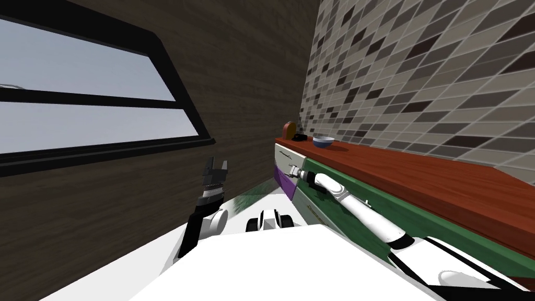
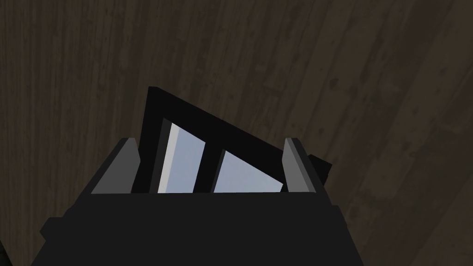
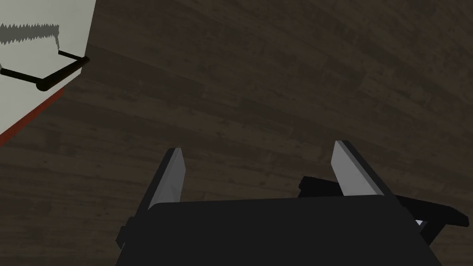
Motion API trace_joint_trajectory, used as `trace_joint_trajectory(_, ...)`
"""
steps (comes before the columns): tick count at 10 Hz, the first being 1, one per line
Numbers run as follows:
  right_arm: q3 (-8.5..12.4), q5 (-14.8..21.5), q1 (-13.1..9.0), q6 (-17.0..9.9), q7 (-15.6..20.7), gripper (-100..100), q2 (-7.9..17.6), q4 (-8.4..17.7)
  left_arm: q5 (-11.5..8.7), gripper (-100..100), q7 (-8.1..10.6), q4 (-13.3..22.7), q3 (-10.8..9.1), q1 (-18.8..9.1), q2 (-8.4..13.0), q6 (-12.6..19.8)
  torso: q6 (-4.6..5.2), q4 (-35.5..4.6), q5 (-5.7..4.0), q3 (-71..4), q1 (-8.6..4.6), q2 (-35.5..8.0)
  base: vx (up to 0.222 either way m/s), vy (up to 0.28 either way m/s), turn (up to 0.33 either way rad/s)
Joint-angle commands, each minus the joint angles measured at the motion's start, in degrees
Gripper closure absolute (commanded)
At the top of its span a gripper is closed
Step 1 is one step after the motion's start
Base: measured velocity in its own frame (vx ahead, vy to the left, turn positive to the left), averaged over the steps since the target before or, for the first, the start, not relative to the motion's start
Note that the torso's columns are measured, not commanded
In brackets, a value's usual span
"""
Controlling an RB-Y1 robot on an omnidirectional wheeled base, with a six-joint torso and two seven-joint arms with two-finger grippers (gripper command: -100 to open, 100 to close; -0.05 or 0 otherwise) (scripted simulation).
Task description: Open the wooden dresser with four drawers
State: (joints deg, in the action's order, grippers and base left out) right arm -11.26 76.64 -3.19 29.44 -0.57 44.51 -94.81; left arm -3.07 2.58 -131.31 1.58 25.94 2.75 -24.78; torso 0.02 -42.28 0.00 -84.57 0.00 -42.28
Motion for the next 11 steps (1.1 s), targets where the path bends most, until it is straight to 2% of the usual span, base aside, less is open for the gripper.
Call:
trace_joint_trajectory(1,-0.6,3.3,-1.9,0.0,0.6,-100,1.5,2.6,0.0,0,0.0,0.0,0.0,0.0,0.0,0.0,-0.03,0.0,0.0,0.0,0.01,0.0,0.017,0.027,0.045)
trace_joint_trajectory(2,-1.3,5.4,-3.6,-0.2,0.6,-100,3.0,4.6,0.0,0,0.0,0.0,0.0,0.0,0.0,0.0,0.0,0.0,-0.01,0.0,-0.03,0.0,0.024,0.032,0.077)
trace_joint_trajectory(3,-1.3,6.0,-3.6,-0.2,0.6,-100,3.0,4.6,0.0,0,0.0,0.0,0.0,0.0,0.0,0.0,-0.02,0.0,0.0,0.0,0.0,0.0,0.02,0.027,0.044)
trace_joint_trajectory(5,-2.6,10.1,-6.9,-0.7,0.5,-100,5.6,8.2,0.0,0,0.0,0.0,0.0,0.0,0.0,0.0,-0.03,0.0,0.0,0.0,0.02,0.0,0.026,0.037,0.105)
trace_joint_trajectory(6,-2.6,11.2,-6.9,-0.7,0.5,-100,5.6,8.5,0.0,0,0.0,0.0,0.0,0.0,0.0,0.0,-0.03,0.0,0.02,0.0,0.04,0.0,0.027,0.03,0.04)
trace_joint_trajectory(8,-3.9,14.9,-9.9,-1.2,0.3,-100,8.2,12.1,0.0,0,0.0,0.0,0.0,0.0,0.0,0.0,-0.03,0.0,0.0,0.0,0.0,0.0,0.031,0.041,0.093)
trace_joint_trajectory(9,-3.9,15.8,-9.9,-1.2,0.3,-100,8.2,12.1,0.0,0,0.0,0.0,0.0,0.0,0.0,0.0,-0.03,0.0,0.01,0.0,0.03,0.0,0.023,0.027,0.036)
trace_joint_trajectory(11,-5.1,19.3,-12.6,-1.6,0.2,-100,10.5,15.2,0.0,0,0.0,0.0,0.0,0.0,0.0,0.0,-0.01,0.0,-0.01,0.0,-0.04,-0.1,0.023,0.029,0.077)
